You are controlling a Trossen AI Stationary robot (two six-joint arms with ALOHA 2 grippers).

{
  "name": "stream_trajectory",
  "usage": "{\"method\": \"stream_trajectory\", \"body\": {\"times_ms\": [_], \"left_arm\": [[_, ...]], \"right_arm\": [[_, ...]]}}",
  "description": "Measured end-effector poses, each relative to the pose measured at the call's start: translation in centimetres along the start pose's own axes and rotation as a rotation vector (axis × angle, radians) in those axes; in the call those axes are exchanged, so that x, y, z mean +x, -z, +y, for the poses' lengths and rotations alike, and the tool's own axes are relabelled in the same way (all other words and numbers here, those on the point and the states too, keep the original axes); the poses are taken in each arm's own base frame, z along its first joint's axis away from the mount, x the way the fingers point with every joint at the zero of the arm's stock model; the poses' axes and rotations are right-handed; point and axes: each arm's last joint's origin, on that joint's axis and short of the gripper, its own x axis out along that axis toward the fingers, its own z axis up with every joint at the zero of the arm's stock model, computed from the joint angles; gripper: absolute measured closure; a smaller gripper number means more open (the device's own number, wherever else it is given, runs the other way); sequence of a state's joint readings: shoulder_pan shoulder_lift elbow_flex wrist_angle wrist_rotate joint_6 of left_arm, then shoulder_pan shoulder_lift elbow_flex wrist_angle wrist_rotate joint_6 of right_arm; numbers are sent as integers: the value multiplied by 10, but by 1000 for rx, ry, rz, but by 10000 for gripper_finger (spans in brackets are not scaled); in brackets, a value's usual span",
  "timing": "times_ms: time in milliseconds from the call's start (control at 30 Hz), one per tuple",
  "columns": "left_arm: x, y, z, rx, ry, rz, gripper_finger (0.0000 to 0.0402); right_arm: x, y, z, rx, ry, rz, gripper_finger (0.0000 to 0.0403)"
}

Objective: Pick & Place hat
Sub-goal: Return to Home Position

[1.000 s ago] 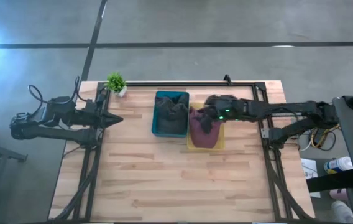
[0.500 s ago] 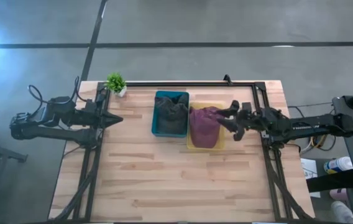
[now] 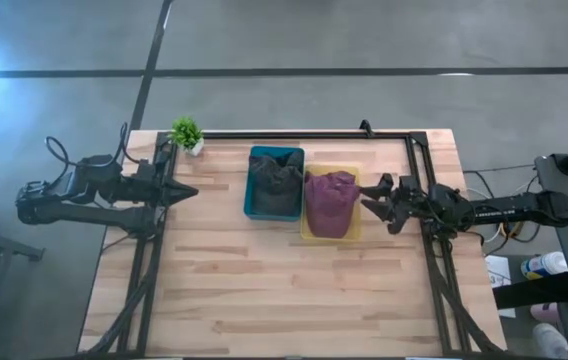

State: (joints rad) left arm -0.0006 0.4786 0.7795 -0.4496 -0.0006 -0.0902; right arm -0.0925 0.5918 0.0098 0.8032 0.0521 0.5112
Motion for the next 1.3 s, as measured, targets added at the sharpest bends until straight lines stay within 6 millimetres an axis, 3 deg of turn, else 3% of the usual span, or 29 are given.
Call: {"method": "stream_trajectory", "body": {"times_ms": [467, 800, 933, 1167, 1300], "left_arm": [[0, 0, 0, 0, 0, 1, 401], [0, 0, 0, 0, 0, 1, 401], [0, 0, 0, 0, 0, 1, 401], [0, 0, 0, 0, -1, 2, 401], [0, 0, 0, 0, 0, 2, 401]], "right_arm": [[0, 11, -5, -3, 53, 104, 184], [-28, 3, 1, -11, 9, 119, 184], [-37, 11, -2, -160, -20, 223, 184], [-40, 12, 3, -534, -121, 212, 184], [-40, 14, 6, -587, -165, 224, 184]]}}
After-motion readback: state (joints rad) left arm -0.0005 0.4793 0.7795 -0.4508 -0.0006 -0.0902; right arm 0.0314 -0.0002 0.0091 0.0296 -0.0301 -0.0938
